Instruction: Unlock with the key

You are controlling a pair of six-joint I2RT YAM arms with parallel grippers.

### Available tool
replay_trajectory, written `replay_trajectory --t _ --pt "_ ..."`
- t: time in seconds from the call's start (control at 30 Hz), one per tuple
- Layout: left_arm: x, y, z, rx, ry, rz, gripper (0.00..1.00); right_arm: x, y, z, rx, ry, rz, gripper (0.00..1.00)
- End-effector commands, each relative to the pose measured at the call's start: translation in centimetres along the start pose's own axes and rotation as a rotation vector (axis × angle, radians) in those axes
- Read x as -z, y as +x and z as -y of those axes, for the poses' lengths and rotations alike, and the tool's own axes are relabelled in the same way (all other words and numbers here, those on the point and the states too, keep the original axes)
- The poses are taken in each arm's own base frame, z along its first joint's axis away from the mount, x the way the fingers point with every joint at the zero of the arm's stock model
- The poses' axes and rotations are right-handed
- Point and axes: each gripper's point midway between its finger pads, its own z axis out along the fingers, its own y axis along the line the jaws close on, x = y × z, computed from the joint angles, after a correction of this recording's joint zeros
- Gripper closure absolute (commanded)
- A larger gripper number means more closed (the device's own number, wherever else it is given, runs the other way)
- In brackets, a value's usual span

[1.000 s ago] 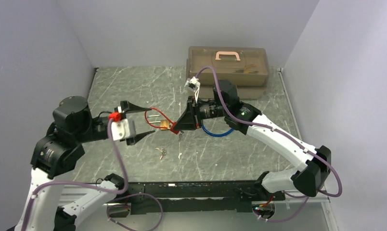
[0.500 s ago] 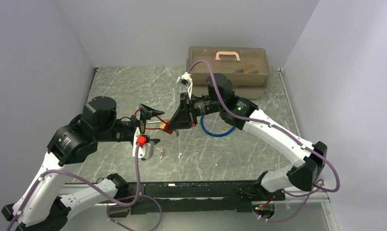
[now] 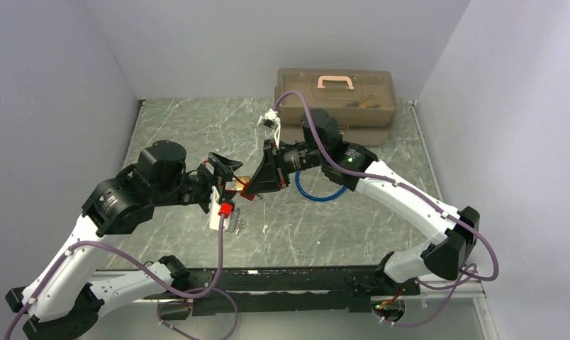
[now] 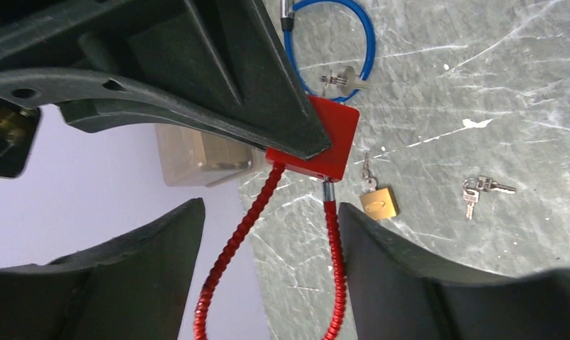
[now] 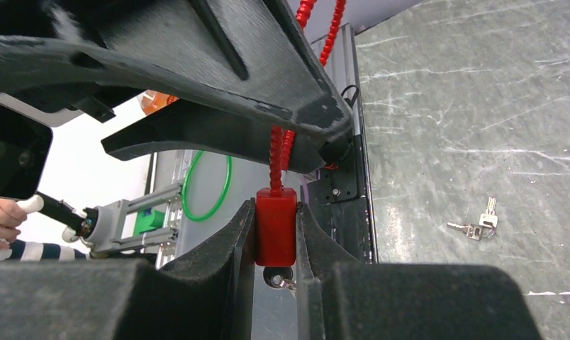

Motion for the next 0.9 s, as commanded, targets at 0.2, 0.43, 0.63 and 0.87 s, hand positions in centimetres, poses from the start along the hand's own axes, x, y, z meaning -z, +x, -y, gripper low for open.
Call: replay_trajectory --t 0.2,0.43,0.63,0.87 --pt "-0.3 -0.5 -0.8 0.001 0.000 0.015 0.95 0.7 -1.1 -2.3 0.077 -0.050 0.013 1.00" --pt "0.4 -1.1 0.0 0.018 0.020 0.040 0.95 3.8 -1.9 -0.8 0.079 -0.026 0.054 1.00" --pt "1.1 -2.5 0.3 0.042 0.030 0.095 0.99 5.1 -1.6 -0.1 0.142 -0.013 -0.054 1.00" --pt "3.0 -4.8 -3.9 0.169 -0.141 0.178 1.00 4.6 -0.8 2.9 0.107 0.103 -0.024 0.98"
